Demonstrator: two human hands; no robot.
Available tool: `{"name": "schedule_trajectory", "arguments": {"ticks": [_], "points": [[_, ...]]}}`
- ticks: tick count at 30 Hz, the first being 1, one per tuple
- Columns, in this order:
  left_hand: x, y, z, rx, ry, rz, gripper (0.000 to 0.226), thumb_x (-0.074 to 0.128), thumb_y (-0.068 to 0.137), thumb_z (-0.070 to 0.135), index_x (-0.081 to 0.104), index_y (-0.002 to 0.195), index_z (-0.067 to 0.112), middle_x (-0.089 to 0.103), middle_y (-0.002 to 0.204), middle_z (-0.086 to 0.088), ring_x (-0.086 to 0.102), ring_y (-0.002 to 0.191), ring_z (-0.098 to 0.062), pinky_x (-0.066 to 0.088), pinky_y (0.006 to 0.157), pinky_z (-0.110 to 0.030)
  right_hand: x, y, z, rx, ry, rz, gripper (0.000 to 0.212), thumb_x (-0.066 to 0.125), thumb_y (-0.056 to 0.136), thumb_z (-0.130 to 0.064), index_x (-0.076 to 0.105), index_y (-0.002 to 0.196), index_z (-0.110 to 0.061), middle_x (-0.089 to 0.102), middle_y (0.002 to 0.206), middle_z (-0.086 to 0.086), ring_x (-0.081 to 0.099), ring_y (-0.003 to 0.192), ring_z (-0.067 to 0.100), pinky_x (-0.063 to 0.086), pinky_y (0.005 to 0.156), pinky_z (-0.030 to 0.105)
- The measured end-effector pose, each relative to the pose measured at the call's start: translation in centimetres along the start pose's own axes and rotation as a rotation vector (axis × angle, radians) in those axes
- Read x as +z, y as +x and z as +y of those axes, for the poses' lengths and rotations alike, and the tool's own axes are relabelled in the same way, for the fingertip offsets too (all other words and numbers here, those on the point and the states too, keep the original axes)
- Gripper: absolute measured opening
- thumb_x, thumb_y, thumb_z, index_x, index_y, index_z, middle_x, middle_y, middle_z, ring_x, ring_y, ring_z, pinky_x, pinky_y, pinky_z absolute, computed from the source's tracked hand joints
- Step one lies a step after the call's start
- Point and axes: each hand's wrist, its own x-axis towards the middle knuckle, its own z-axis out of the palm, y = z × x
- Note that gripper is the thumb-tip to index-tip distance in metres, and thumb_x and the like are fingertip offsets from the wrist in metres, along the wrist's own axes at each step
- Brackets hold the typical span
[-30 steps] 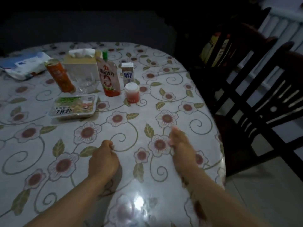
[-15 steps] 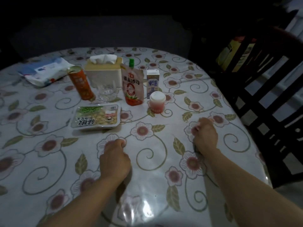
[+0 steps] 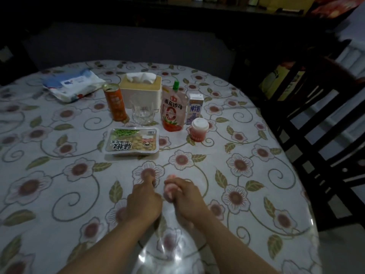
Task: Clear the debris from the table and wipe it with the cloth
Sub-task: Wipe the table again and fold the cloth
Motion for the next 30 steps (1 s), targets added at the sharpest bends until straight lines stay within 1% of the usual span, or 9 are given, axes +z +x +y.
{"name": "schedule_trajectory", "arguments": {"ticks": [3, 6, 10, 14, 17, 20, 24, 27, 30], "points": [[-0.6, -1.2, 0.7, -0.05, -0.066, -0.031, 0.052, 0.052, 0.083, 0.003, 0.043, 0.13, 0.022, 0.059, 0.127, -0.006, 0.058, 0.113, -0.024, 0.045, 0.09, -0.028, -1.5, -1.6, -1.4, 0.042, 0.182, -0.006, 0.031, 0.042, 0.089, 0.009, 0.052, 0.116, -0.003, 0.063, 0.078, 0.006, 0.058, 0.054, -0.003, 0.046, 0.052, 0.009], [-1.6, -2.8, 0.9, -0.066, -0.112, -0.043, 0.047, 0.061, 0.08, 0.004, 0.05, 0.124, 0.018, 0.059, 0.127, -0.001, 0.057, 0.112, -0.018, 0.04, 0.085, -0.021, -3.2, -2.8, -2.3, 0.122, 0.256, 0.049, 0.021, 0.055, 0.088, -0.004, 0.049, 0.108, -0.004, 0.059, 0.078, 0.001, 0.06, 0.054, 0.0, 0.043, 0.043, 0.011], [-3.0, -5.4, 1.0, -0.07, -0.16, -0.103, 0.05, 0.071, 0.076, 0.01, 0.049, 0.12, 0.019, 0.059, 0.124, 0.001, 0.059, 0.108, -0.018, 0.049, 0.092, -0.031, -4.8, -4.3, -3.7, 0.161, 0.254, 0.11, 0.02, 0.06, 0.089, -0.026, 0.061, 0.091, -0.006, 0.067, 0.088, 0.01, 0.067, 0.081, 0.024, 0.055, 0.062, 0.026], [-4.3, -8.0, 2.2, -0.049, -0.353, -0.151, 0.061, 0.078, 0.073, 0.022, 0.047, 0.126, 0.027, 0.056, 0.12, 0.004, 0.057, 0.107, -0.017, 0.05, 0.091, -0.033, -5.7, -6.4, -6.0, 0.154, 0.321, 0.029, 0.026, 0.055, 0.093, -0.028, 0.068, 0.088, -0.006, 0.072, 0.087, 0.016, 0.07, 0.083, 0.029, 0.059, 0.077, 0.04], [-5.5, -10.2, 3.2, -0.015, -0.553, -0.164, 0.04, 0.07, 0.079, 0.019, 0.054, 0.116, 0.026, 0.065, 0.113, -0.002, 0.063, 0.102, -0.019, 0.055, 0.088, -0.036, -5.7, -8.1, -7.6, 0.127, 0.31, -0.036, 0.029, 0.051, 0.095, -0.019, 0.068, 0.088, 0.003, 0.071, 0.085, 0.022, 0.067, 0.074, 0.025, 0.057, 0.067, 0.032], [-7.0, -12.3, 3.4, -0.018, -0.558, -0.066, 0.014, 0.062, 0.077, 0.009, 0.058, 0.083, 0.021, 0.066, 0.087, 0.0, 0.062, 0.084, -0.017, 0.052, 0.076, -0.029, -5.4, -9.8, -8.8, 0.102, 0.28, -0.114, 0.029, 0.047, 0.094, -0.012, 0.063, 0.086, 0.011, 0.065, 0.084, 0.031, 0.059, 0.069, 0.021, 0.051, 0.059, 0.028], [-8.5, -15.2, 3.0, -0.054, -0.543, -0.035, 0.017, 0.063, 0.076, 0.013, 0.05, 0.066, 0.017, 0.051, 0.065, -0.001, 0.049, 0.064, -0.016, 0.039, 0.061, -0.027, -5.5, -12.2, -10.2, 0.095, 0.286, -0.234, 0.031, 0.043, 0.095, -0.014, 0.056, 0.069, -0.002, 0.057, 0.064, 0.01, 0.054, 0.048, 0.005, 0.044, 0.047, 0.017], [-9.8, -16.8, 2.3, -0.075, -0.517, -0.014, 0.019, 0.063, 0.077, 0.025, 0.06, 0.074, 0.006, 0.064, 0.077, -0.009, 0.056, 0.072, -0.017, 0.042, 0.067, -0.032, -5.2, -13.6, -10.5, 0.108, 0.301, -0.386, 0.025, 0.057, 0.09, -0.036, 0.063, 0.101, -0.014, 0.069, 0.096, 0.006, 0.068, 0.088, 0.016, 0.057, 0.079, 0.032], [-10.7, -18.2, 1.7, -0.083, -0.464, -0.024, 0.018, 0.063, 0.081, 0.026, 0.055, 0.072, 0.012, 0.063, 0.077, -0.006, 0.057, 0.074, -0.018, 0.044, 0.069, -0.032, -4.6, -14.7, -10.7, 0.068, 0.234, -0.495, 0.049, 0.073, 0.074, -0.032, 0.056, 0.118, -0.022, 0.065, 0.111, 0.009, 0.065, 0.099, 0.02, 0.057, 0.084, 0.031]]}}
